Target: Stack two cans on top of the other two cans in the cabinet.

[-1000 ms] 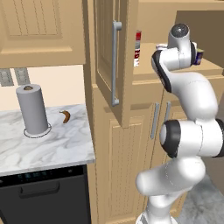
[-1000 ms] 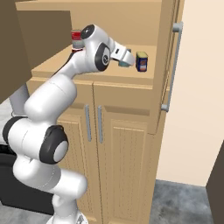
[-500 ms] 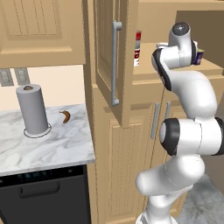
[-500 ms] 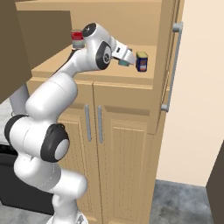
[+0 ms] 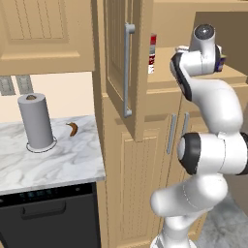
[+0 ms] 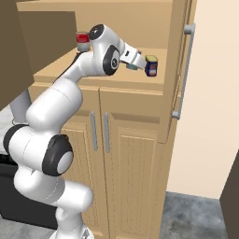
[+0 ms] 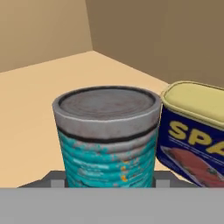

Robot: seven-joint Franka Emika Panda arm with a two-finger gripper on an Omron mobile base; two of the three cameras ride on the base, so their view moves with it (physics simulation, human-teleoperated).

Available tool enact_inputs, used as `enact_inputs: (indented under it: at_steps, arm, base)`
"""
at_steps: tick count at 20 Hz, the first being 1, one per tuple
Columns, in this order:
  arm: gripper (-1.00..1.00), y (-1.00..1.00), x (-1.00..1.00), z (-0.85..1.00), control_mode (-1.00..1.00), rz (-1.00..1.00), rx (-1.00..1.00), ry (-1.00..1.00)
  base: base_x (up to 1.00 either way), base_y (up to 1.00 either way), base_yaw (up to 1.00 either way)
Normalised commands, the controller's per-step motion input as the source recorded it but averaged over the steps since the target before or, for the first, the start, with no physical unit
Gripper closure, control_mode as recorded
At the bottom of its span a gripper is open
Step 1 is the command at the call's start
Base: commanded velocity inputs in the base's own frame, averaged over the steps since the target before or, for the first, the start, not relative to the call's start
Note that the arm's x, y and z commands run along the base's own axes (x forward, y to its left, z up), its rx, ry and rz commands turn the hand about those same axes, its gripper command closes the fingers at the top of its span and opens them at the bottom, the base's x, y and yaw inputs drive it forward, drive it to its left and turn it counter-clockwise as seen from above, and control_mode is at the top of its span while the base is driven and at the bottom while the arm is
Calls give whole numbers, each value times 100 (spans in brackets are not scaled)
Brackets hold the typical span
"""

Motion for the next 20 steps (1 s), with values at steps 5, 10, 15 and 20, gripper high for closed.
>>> enact_inputs:
  at_steps: [5,10,15,20]
  arm:
    - [100,3,-26,23,-100,3,0,-19]
    - [100,10,-18,21,-100,0,0,-18]
    - [100,11,-13,26,-100,0,-1,-11]
    - [100,10,-11,27,-100,0,-8,-9]
  base:
    - [0,0,0]
    - [0,0,0]
    - [0,0,0]
    - [0,0,0]
